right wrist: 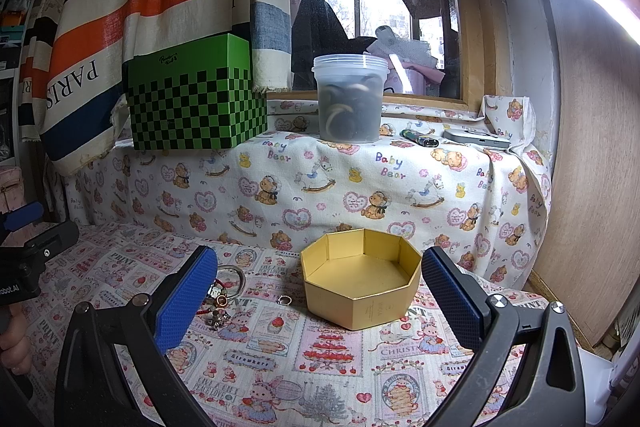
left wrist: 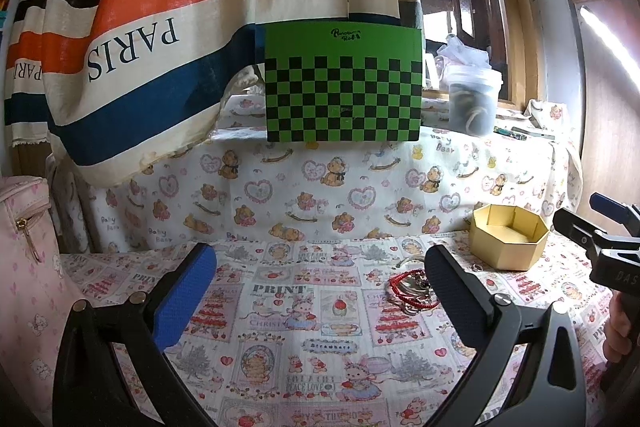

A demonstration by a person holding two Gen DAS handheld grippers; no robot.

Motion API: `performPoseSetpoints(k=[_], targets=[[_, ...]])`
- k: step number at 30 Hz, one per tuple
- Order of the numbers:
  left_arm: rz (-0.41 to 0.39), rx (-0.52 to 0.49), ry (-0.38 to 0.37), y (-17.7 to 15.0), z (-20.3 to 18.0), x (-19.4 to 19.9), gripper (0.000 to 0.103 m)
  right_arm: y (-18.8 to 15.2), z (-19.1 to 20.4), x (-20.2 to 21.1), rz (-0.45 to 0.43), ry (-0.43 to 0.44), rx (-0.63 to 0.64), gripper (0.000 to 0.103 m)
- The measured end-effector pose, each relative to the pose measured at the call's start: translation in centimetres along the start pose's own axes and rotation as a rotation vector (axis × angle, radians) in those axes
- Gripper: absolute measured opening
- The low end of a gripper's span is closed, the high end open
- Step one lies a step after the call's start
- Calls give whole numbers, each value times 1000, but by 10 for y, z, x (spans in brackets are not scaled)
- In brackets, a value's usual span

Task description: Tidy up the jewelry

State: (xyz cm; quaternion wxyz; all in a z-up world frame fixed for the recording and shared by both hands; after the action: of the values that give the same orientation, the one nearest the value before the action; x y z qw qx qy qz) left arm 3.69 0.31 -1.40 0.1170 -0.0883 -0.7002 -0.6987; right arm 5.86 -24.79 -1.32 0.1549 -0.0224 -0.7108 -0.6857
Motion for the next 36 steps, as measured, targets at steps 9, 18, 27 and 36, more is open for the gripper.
performPoseSetpoints(k=[9,18,27,36], targets=[[5,0,0,-1,1,0,103,0,-2,0,1,-3,-3,103],[35,-7,-22,-1,0,-3,103,0,2,4,-6,-7,-5,103],[201,99,-6,24,16,-26,103,0,-7,4,-11,-25,-24,103],[248,-37,10,60,-5,-41,103,-2,-11,0,34,-34,-15,103]])
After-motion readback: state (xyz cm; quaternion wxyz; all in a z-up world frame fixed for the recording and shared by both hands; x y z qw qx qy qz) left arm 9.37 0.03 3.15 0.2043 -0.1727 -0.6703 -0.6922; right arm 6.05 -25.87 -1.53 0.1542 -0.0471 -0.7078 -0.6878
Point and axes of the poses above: each gripper's, at about its wrist camera, not at the fingertips, and x roughly against the way its jaws point, z to its left, y to its top, the point moved 4 cm from there along -x, roughly the way its jaws point, and after that the axes turned 1 degree about -z, right-handed, at the moved point
